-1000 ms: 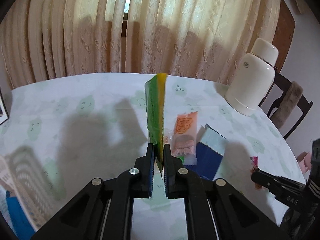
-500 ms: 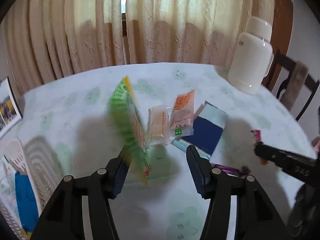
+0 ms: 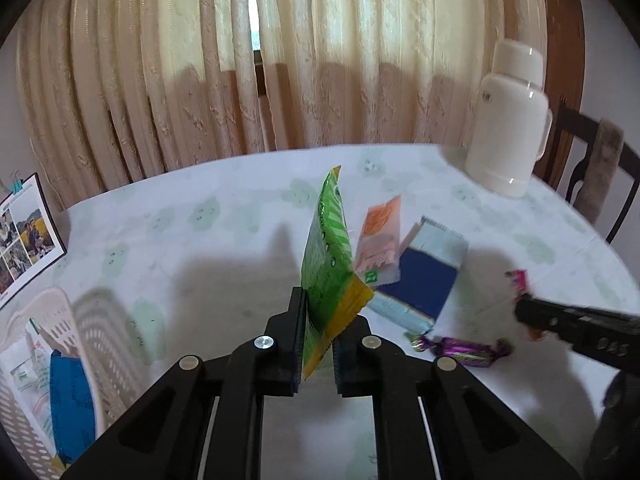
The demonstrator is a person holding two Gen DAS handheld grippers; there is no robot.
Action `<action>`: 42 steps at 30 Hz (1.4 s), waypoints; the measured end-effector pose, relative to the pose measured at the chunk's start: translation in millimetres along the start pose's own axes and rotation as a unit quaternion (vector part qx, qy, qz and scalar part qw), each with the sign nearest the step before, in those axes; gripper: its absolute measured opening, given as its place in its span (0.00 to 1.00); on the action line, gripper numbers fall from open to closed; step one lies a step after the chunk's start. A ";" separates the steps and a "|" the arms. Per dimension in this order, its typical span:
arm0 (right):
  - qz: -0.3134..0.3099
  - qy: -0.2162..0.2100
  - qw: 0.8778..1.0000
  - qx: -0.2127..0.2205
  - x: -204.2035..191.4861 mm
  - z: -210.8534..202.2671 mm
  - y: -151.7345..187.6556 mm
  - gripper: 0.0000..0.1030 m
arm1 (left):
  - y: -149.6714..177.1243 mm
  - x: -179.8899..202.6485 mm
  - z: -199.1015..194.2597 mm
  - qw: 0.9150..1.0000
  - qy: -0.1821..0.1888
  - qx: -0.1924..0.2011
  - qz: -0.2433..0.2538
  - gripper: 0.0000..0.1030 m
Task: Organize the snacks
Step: 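Lift the green snack bag with the left gripper and carry it to the basket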
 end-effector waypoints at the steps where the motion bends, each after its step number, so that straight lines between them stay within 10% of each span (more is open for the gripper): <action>1: 0.001 -0.004 1.000 0.002 -1.1 -0.7 -0.4 0.19 | -1.7 -0.4 -4.5 1.000 0.002 0.004 -0.003 0.09; 42: -0.007 -0.066 0.996 0.060 -20.3 -19.7 -12.4 0.19 | -10.6 -47.6 -117.2 0.975 -0.151 0.161 -0.012 0.10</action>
Point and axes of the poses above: each gripper's, at about its wrist camera, not at the fingertips, and z roughly the way its jaws point, x to its right, y to its underside, the point moved 7 cm from there along z, roughly the way its jaws point, and after that the axes turned 15 degrees about -z, right-handed, at the moved point
